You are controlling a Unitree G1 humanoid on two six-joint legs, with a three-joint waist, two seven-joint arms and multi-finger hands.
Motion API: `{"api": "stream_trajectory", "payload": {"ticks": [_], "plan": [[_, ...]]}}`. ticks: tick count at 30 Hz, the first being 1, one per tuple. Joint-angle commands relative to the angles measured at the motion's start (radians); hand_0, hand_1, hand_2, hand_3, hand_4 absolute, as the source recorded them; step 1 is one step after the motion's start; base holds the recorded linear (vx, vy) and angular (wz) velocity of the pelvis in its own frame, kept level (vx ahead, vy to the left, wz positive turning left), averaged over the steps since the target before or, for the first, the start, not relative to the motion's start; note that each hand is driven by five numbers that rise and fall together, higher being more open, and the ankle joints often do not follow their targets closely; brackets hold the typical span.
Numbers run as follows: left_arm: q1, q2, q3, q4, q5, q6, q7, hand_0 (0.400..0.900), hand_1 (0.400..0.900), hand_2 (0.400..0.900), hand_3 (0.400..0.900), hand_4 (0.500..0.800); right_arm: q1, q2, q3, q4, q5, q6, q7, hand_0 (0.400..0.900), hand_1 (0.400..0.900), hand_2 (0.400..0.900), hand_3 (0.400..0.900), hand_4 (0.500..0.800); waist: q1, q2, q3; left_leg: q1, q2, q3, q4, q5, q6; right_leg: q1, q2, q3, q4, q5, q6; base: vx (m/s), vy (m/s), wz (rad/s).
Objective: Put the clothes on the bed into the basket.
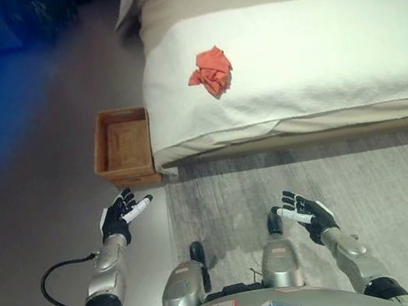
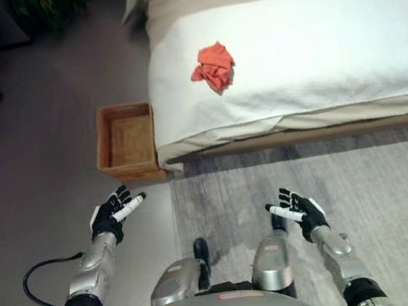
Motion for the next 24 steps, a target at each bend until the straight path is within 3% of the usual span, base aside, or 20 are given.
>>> {"api": "stream_trajectory", "payload": {"ticks": [1, 3, 7, 12, 16, 18, 20, 21, 22, 24], "plan": [[-0.004, 0.044, 0.024, -0.097, 0.031, -0.078, 0.019, 0.900, 0.900, 0.900, 0.900, 0.800, -0.115, -0.024, -0.020, 0.005, 0.032, -0.055, -0.036, 0.900, 0.900, 0.900, 0.900, 0.800, 0.027, 0.007, -0.067, 0.410, 0.077, -0.087, -0.353, -0.061, -0.122, -0.300, 0.049, -0.056, 0.008, 0.420, 0.002, 0.21, -0.037, 0.10], [-0.005, 0.040, 0.022, -0.091, 0.020, -0.077, 0.025, 0.900, 0.900, 0.900, 0.900, 0.800, -0.119, -0.026, -0.017, -0.005, 0.037, -0.057, -0.037, 0.900, 0.900, 0.900, 0.900, 0.800, 0.022, 0.000, -0.073, 0.433, 0.080, -0.096, -0.357, -0.071, -0.123, -0.295, 0.064, -0.054, 0.014, 0.429, 0.002, 0.26, -0.051, 0.12], [-0.016, 0.036, 0.010, -0.079, 0.004, -0.077, 0.042, 0.900, 0.900, 0.900, 0.900, 0.800, -0.128, -0.036, -0.009, -0.009, 0.044, -0.061, -0.054, 0.900, 0.900, 0.900, 0.900, 0.800, 0.012, 0.008, -0.089, 0.498, 0.123, -0.111, -0.376, -0.078, -0.143, -0.308, 0.101, -0.071, 0.038, 0.409, 0.001, 0.26, -0.071, 0.14], [-0.034, 0.028, -0.007, -0.097, -0.040, -0.079, 0.061, 0.900, 0.900, 0.900, 0.900, 0.800, -0.152, -0.065, 0.005, 0.000, 0.046, -0.072, -0.077, 0.900, 0.900, 0.900, 0.900, 0.800, -0.016, 0.049, -0.110, 0.525, 0.235, -0.128, -0.362, -0.025, -0.195, -0.355, 0.159, -0.094, 0.177, 0.257, -0.053, 0.26, -0.124, 0.28], [-0.115, 0.029, -0.046, -0.062, -0.078, -0.096, 0.089, 0.900, 0.900, 0.900, 0.900, 0.800, -0.192, -0.090, 0.019, 0.010, 0.076, -0.096, -0.102, 0.900, 0.900, 0.900, 0.900, 0.800, -0.034, 0.072, -0.112, 0.460, 0.296, -0.143, -0.278, 0.123, -0.226, -0.391, 0.218, -0.093, 0.233, 0.201, -0.095, 0.16, -0.177, 0.22], [-0.150, 0.029, -0.061, -0.055, -0.092, -0.100, 0.102, 0.900, 0.900, 0.900, 0.900, 0.800, -0.222, -0.103, 0.033, 0.039, 0.094, -0.108, -0.118, 0.900, 0.900, 0.900, 0.900, 0.800, -0.027, 0.079, -0.106, 0.392, 0.315, -0.144, -0.140, 0.207, -0.229, -0.369, 0.266, -0.087, 0.236, 0.163, -0.129, 0.20, -0.223, -0.13], [-0.186, 0.031, -0.080, -0.048, -0.097, -0.099, 0.112, 0.900, 0.900, 0.900, 0.900, 0.800, -0.241, -0.110, 0.043, 0.042, 0.113, -0.118, -0.136, 0.900, 0.900, 0.900, 0.900, 0.800, -0.015, 0.061, -0.090, 0.281, 0.299, -0.155, 0.067, 0.307, -0.218, -0.305, 0.311, -0.061, 0.214, 0.120, -0.179, 0.20, -0.299, -0.05], [-0.209, 0.035, -0.089, -0.043, -0.101, -0.099, 0.114, 0.900, 0.900, 0.900, 0.900, 0.800, -0.248, -0.113, 0.042, 0.043, 0.122, -0.121, -0.141, 0.900, 0.900, 0.900, 0.900, 0.800, -0.005, 0.037, -0.072, 0.212, 0.268, -0.173, 0.162, 0.329, -0.203, -0.270, 0.317, -0.045, 0.198, 0.108, -0.200, 0.14, -0.332, 0.03], [-0.224, 0.036, -0.098, -0.037, -0.104, -0.099, 0.115, 0.900, 0.900, 0.900, 0.900, 0.800, -0.251, -0.114, 0.042, 0.042, 0.130, -0.125, -0.147, 0.900, 0.900, 0.900, 0.900, 0.800, 0.004, 0.018, -0.057, 0.168, 0.244, -0.182, 0.228, 0.347, -0.191, -0.242, 0.323, -0.034, 0.186, 0.096, -0.214, 0.13, -0.316, 0.07], [-0.245, 0.037, -0.109, -0.022, -0.108, -0.097, 0.120, 0.900, 0.900, 0.900, 0.900, 0.800, -0.256, -0.112, 0.037, 0.043, 0.142, -0.133, -0.165, 0.900, 0.900, 0.900, 0.900, 0.800, 0.015, -0.003, -0.037, 0.095, 0.256, -0.143, 0.273, 0.340, -0.169, -0.194, 0.339, -0.026, 0.173, 0.069, -0.232, 0.15, -0.245, -0.06]]}}
